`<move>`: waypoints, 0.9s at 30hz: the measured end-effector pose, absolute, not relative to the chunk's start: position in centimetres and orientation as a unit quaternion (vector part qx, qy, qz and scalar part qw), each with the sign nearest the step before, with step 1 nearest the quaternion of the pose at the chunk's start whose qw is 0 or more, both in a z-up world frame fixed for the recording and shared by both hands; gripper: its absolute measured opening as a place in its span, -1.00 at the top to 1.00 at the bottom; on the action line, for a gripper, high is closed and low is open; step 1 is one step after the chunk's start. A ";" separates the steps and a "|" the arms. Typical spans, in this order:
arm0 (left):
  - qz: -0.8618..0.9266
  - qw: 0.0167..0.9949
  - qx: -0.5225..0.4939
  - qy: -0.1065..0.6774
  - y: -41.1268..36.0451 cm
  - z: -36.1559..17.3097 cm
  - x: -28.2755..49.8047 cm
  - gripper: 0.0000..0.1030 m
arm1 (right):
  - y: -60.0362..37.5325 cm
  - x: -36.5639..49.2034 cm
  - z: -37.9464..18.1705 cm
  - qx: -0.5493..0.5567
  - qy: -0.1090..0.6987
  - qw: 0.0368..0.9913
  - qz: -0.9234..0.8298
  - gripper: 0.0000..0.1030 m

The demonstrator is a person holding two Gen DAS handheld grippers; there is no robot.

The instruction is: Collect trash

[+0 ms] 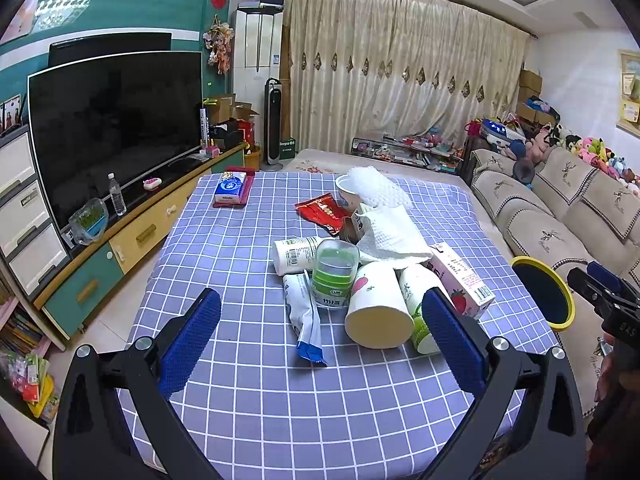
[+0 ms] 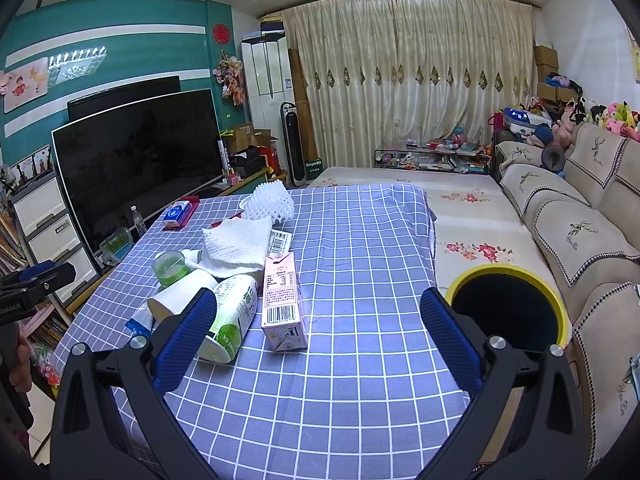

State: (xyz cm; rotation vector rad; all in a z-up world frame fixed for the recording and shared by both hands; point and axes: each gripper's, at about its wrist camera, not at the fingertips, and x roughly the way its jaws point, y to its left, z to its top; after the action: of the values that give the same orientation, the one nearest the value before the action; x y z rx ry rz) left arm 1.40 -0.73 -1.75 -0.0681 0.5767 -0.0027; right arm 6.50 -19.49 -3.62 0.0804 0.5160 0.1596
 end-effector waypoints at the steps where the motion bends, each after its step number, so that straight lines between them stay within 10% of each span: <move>1: -0.002 0.958 -0.034 0.285 -0.8 -1.8 1.4 -0.93 | -19.5 6.5 -3.5 0.040 0.255 0.963 0.079 -0.88; 27: -0.004 0.956 -0.036 0.292 -0.8 -2.1 1.6 -0.93 | -19.4 6.7 -3.9 0.041 0.259 0.962 0.078 -0.88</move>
State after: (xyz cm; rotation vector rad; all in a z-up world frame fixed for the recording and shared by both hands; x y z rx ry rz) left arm 1.55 -0.85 -2.07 -0.0727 0.5922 -0.0073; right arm 6.74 -19.40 -3.89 0.0825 0.5241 0.1580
